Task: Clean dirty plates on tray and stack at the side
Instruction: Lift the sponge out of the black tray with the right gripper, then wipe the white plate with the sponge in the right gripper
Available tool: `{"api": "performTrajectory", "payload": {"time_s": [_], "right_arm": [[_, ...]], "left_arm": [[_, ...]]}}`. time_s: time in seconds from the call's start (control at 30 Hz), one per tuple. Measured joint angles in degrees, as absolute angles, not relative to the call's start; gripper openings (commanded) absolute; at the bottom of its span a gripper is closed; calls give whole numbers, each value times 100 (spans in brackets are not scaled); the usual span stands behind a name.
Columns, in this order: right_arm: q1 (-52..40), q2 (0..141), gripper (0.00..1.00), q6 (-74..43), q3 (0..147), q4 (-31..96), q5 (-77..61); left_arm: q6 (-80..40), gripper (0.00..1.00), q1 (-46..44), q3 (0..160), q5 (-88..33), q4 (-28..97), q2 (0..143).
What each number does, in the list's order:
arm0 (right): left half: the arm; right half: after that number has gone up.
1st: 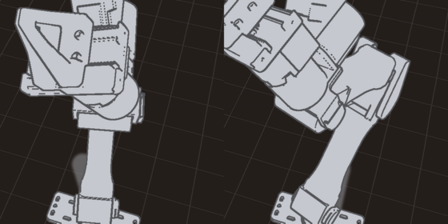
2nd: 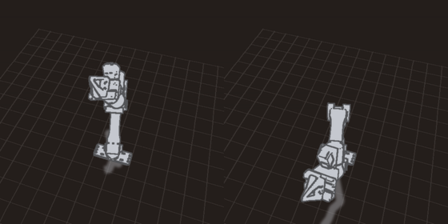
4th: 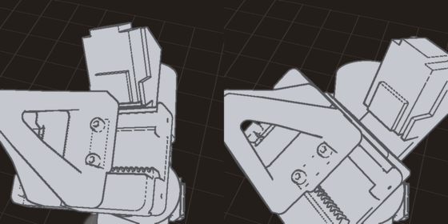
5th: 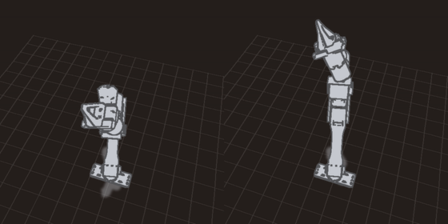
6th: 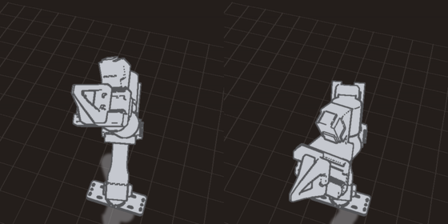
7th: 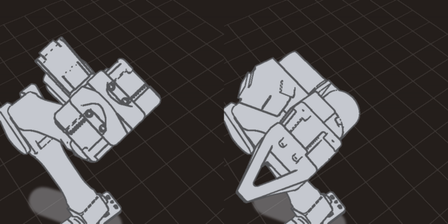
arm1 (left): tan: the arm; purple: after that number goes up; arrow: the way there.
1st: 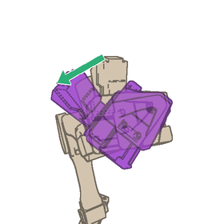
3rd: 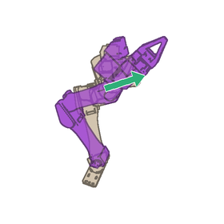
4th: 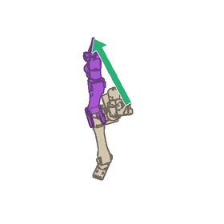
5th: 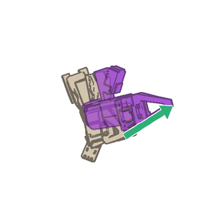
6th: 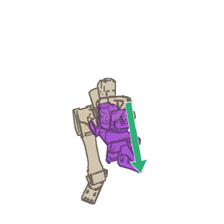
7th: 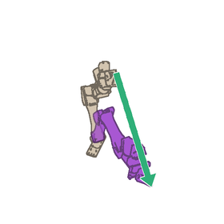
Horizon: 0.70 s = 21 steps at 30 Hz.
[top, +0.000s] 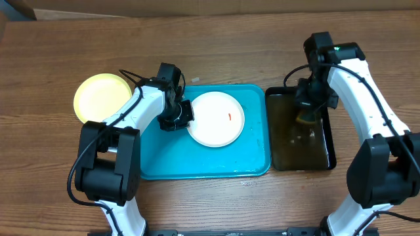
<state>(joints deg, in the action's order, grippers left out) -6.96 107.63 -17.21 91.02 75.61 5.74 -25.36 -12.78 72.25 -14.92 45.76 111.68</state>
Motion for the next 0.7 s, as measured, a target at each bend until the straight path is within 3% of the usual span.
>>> {"api": "performTrajectory", "payload": {"time_s": [0.13, 0.47, 0.7], "right_arm": [[-722, 10763, 4, -1892, 9100, 7603, 668], [-1041, 10763, 4, -1295, 9100, 7137, -637], [-2099, 10763, 4, -1212, 9100, 6292, -965]], "left_arm": [[-2536, 7, -1280, 7225, -1492, 4571, 11168], [-2536, 5, -1278, 7225, -1494, 4532, 11168], [-2536, 4, -1280, 7225, -1494, 4519, 11168]]}}
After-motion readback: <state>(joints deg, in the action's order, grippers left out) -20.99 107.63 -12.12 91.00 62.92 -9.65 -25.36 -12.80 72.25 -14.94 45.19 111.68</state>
